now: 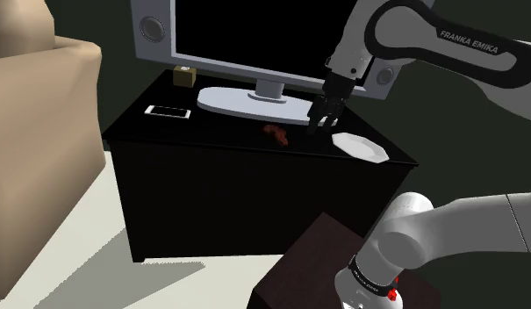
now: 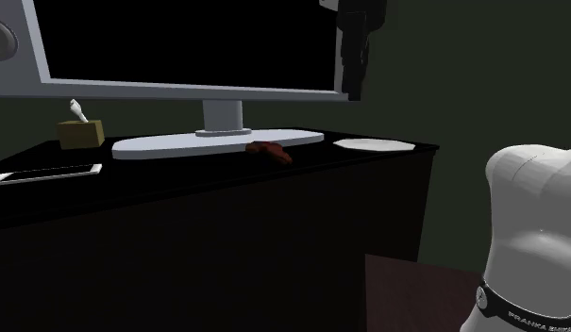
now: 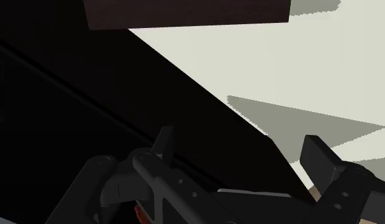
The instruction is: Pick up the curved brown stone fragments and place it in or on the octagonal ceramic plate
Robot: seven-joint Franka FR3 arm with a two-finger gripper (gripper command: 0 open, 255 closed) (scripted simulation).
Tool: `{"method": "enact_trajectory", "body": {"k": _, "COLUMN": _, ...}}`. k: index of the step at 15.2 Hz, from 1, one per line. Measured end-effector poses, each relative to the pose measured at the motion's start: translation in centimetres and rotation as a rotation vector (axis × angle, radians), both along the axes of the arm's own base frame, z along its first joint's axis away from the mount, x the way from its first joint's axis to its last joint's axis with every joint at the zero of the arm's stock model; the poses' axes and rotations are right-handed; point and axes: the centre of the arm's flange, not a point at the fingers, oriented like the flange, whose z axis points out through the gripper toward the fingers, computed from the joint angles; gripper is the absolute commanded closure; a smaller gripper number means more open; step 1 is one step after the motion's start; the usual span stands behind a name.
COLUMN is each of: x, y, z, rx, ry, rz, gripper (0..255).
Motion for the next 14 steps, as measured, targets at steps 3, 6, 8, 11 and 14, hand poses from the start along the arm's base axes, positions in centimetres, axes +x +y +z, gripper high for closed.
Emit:
{"method": "enact_trajectory", "body": {"k": 3, "x": 1.4, "y": -0.4, "z": -0.5, "rx": -0.015, "ry": 0.015, "rz": 0.007, "gripper": 0}}
{"method": "enact_trajectory", "body": {"k": 6, "x": 5.2, "y": -1.4, "z": -1.4, "rx": -0.047, "ry": 0.050, "rz": 0.022, "gripper": 0}}
{"method": "enact_trajectory", "body": {"k": 8, "x": 8.1, "y": -1.8, "z": -1.9, "rx": -0.071, "ry": 0.074, "rz": 0.034, "gripper": 0}}
{"method": "enact_trajectory", "body": {"k": 11, "x": 12.0, "y": -2.7, "z": -3.1, "rx": -0.107, "ry": 0.111, "rz": 0.051, "gripper": 0}}
{"method": "enact_trajectory", "body": {"k": 14, "x": 16.0, "y": -3.4, "z": -4.5, "rx": -0.143, "ry": 0.149, "rz": 0.068, "gripper": 0}}
